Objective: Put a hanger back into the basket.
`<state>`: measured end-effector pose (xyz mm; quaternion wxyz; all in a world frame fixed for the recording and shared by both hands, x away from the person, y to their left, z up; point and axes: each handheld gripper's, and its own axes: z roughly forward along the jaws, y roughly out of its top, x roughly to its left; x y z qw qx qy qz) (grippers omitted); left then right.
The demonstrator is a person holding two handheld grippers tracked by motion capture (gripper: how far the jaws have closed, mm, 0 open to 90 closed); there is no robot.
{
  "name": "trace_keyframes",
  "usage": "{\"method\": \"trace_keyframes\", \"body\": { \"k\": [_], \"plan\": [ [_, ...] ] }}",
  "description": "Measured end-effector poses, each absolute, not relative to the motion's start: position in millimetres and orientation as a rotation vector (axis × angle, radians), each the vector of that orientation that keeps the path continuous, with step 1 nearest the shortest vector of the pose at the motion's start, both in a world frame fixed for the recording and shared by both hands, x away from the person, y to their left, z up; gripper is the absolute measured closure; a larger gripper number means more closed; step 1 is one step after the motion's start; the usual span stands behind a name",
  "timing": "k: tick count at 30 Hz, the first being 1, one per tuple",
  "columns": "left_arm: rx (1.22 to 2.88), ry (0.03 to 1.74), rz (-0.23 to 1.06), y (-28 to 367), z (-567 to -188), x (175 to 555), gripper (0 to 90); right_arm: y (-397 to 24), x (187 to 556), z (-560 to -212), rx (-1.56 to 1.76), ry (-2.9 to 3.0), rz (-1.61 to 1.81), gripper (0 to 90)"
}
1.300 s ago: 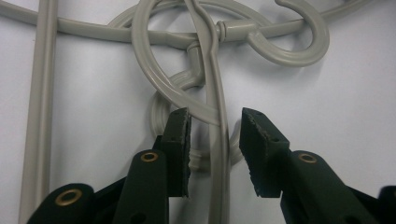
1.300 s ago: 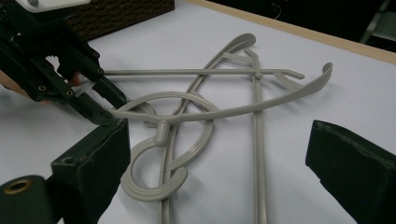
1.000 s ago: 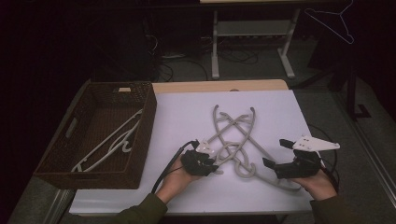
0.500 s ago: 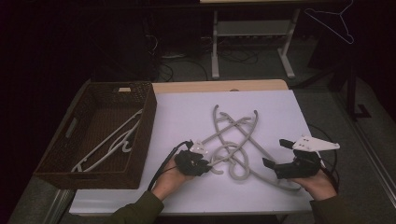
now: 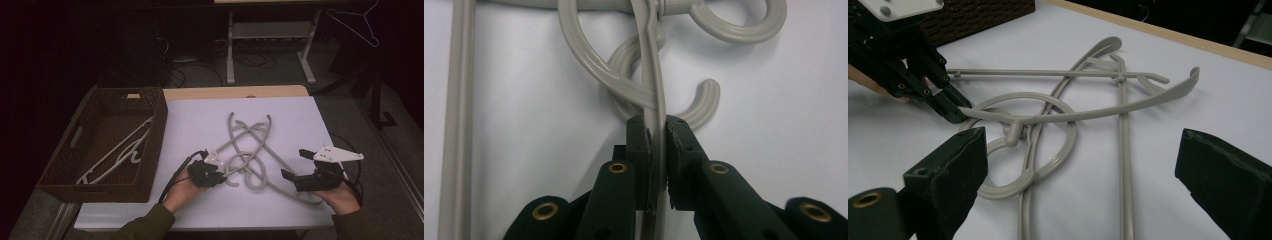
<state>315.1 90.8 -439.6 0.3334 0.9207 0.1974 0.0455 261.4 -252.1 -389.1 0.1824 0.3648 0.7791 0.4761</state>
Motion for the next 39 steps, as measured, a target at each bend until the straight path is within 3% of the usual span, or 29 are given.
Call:
{"method": "trace_keyframes", "body": {
  "k": [18, 39],
  "plan": [
    [2.343, 0.527, 0.049, 96.1, -415.7, 314.5, 82.4, -254.1, 262.0, -389.3, 1.023, 2.193, 1.346, 6.2],
    [2.263, 0.541, 0.026, 132.5, -312.8, 323.3, 82.3, -253.8, 263.0, -389.0, 1.026, 2.193, 1.345, 6.1]
  ]
}}
